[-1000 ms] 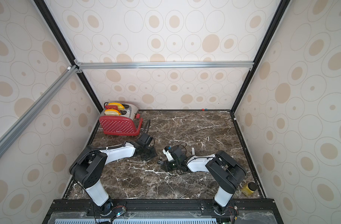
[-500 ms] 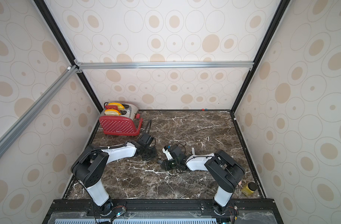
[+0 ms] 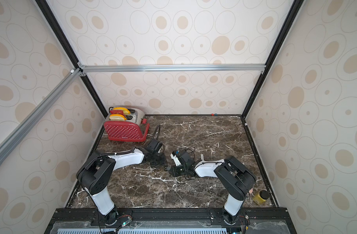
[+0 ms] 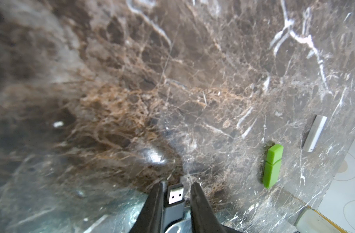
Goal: Close the usb drive cover
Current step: Adjust the USB drive at the center of the board.
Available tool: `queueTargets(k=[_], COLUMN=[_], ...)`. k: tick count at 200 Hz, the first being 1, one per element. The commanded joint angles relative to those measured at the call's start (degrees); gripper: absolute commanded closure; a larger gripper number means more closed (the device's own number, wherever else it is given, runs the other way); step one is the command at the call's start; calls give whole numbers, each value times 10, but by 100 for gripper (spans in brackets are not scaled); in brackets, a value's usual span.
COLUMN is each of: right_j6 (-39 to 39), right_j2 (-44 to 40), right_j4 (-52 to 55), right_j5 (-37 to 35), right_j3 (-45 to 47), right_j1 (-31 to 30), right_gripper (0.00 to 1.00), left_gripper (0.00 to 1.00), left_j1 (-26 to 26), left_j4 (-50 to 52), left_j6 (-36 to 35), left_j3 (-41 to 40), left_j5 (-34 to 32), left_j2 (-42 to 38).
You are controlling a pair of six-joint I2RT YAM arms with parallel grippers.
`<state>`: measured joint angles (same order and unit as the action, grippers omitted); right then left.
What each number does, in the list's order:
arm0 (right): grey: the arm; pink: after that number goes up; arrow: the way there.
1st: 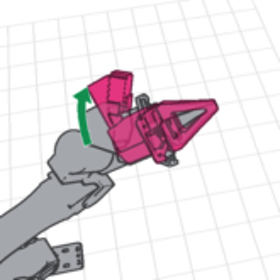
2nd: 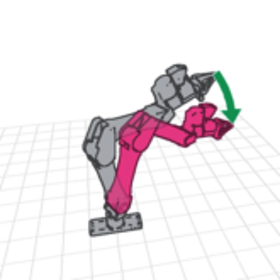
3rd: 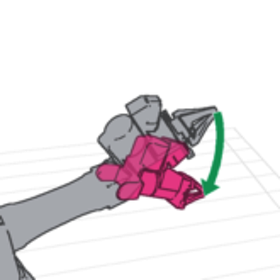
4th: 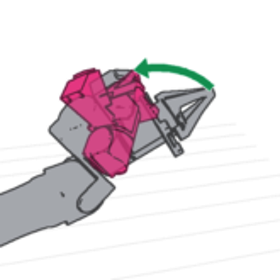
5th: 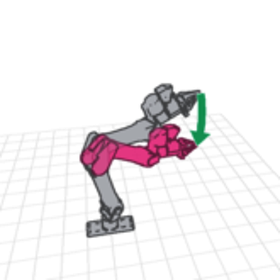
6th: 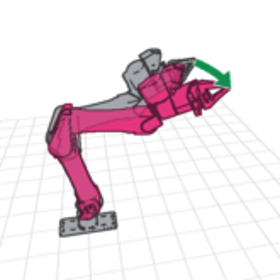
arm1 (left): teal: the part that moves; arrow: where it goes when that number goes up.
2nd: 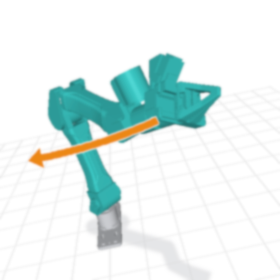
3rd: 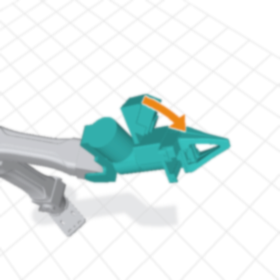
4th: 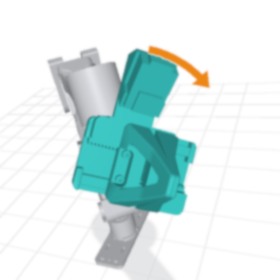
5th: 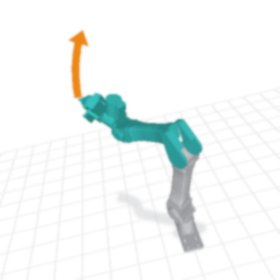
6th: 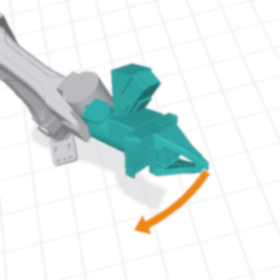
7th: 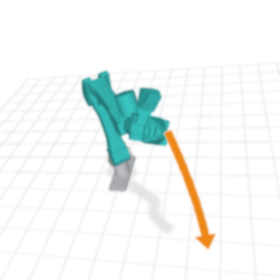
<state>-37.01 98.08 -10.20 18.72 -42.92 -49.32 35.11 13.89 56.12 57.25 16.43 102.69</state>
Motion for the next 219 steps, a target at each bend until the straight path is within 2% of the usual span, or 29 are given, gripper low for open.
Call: queueTargets(k=[1,89,122,219], right_j6=[9,11,-5,-2], right_j2=[9,2,7,42], right_j4=[14,19,-24,-28], right_j5=[-11,-5,50,57], right_j3=[-7,-6,11,-7], right_j1=[7,23,20,8], right_gripper=[73,74,73,76], left_gripper=[75,77,77,87], left_j1=[7,4,3,1], left_j4=[49,41,43,58], left_j6=[-1,-2,-3,-11], left_j3=[-25,-22,-18,-17], left_j5=[-21,-26,-23,-41], left_j2=[39,24,21,6])
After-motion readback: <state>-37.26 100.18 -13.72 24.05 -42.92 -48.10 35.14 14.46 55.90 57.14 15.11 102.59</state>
